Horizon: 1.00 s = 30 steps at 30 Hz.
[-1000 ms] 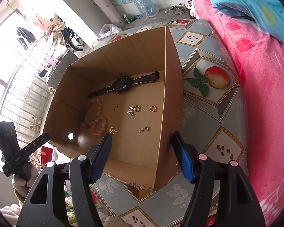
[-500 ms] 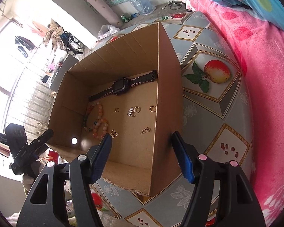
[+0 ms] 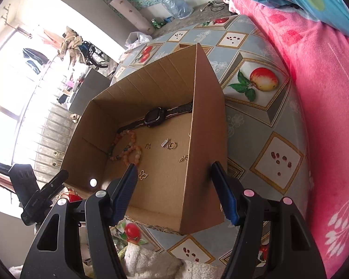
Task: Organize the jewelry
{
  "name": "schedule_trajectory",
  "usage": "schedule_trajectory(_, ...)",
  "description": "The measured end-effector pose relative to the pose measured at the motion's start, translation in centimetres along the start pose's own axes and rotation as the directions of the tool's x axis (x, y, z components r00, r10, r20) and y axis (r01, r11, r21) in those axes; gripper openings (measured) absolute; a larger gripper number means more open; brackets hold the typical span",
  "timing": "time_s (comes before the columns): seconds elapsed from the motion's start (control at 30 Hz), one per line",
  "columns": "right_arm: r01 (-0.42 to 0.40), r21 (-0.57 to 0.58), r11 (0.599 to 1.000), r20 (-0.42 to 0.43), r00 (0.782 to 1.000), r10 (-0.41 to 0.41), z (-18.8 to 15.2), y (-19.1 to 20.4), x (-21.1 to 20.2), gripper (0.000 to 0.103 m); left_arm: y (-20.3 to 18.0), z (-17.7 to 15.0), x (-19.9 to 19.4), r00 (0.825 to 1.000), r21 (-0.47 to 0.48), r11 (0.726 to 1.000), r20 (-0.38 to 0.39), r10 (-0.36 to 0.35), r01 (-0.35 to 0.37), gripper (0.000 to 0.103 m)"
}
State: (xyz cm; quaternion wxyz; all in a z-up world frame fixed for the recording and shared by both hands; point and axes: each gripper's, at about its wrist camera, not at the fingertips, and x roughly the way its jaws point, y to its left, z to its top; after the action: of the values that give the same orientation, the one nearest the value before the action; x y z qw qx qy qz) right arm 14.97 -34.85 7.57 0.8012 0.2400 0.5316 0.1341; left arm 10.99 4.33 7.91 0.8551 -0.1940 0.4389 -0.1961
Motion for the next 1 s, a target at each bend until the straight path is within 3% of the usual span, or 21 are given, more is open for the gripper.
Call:
schedule_trajectory(0.2,0.039,-0.020,0.999,0.027,0.999,-0.038,-3.7,0.1,0.1,0.065,0.2,-3.7,-1.5,1.000,0.002,1.000,-0.014,0.018,-0.018,0.078)
schedule_trajectory(0.3,0.058,-0.024,0.998,0.038,0.998,-0.057,-4.8,-0.5,1.0,0.065,0.5,-5.0,-0.5,0.998,0.024,0.997,-0.013,0.067,-0.066,0.078)
schedule_trajectory(0.37,0.090,-0.030,0.996,0.078,0.993,-0.087,-5.7,-0.5,0.9,0.065,0.0,-5.7,-0.6,0.987,0.070,0.985,0.055,0.152,-0.156,0.078)
schedule_trajectory(0.43,0.122,-0.049,0.991,0.148,0.982,-0.114,-6.8,-0.2,-0.1,0.065,-0.7,-6.2,-1.8,0.976,0.088,0.979,0.134,0.171,-0.184,0.078)
schedule_trajectory(0.57,0.240,-0.085,0.967,0.306,0.930,-0.204,-9.6,0.8,-3.1,0.065,-2.6,-7.4,-4.6,0.939,0.132,0.960,0.276,0.204,-0.247,0.081)
schedule_trajectory(0.67,0.296,-0.107,0.949,0.405,0.885,-0.230,-11.9,1.6,-5.0,0.073,-4.1,-8.4,-5.9,0.916,0.178,0.934,0.320,0.242,-0.309,0.086)
schedule_trajectory(0.77,0.322,-0.143,0.936,0.461,0.859,-0.225,-14.5,2.8,-6.0,0.077,-5.5,-9.6,-7.0,0.881,0.200,0.901,0.369,0.296,-0.386,0.091)
schedule_trajectory(0.83,0.312,-0.178,0.933,0.462,0.864,-0.201,-15.9,3.4,-5.8,0.077,-6.0,-10.4,-7.3,0.880,0.209,0.897,0.374,0.294,-0.389,0.093)
schedule_trajectory(0.9,0.308,-0.195,0.931,0.448,0.872,-0.195,-17.0,4.0,-5.0,0.077,-6.3,-11.1,-7.2,0.894,0.200,0.911,0.353,0.275,-0.360,0.093)
schedule_trajectory(1.0,0.313,-0.207,0.927,0.406,0.889,-0.209,-17.8,4.7,-3.4,0.078,-6.4,-11.8,-5.9,0.887,0.159,0.900,0.306,0.345,-0.405,0.094)
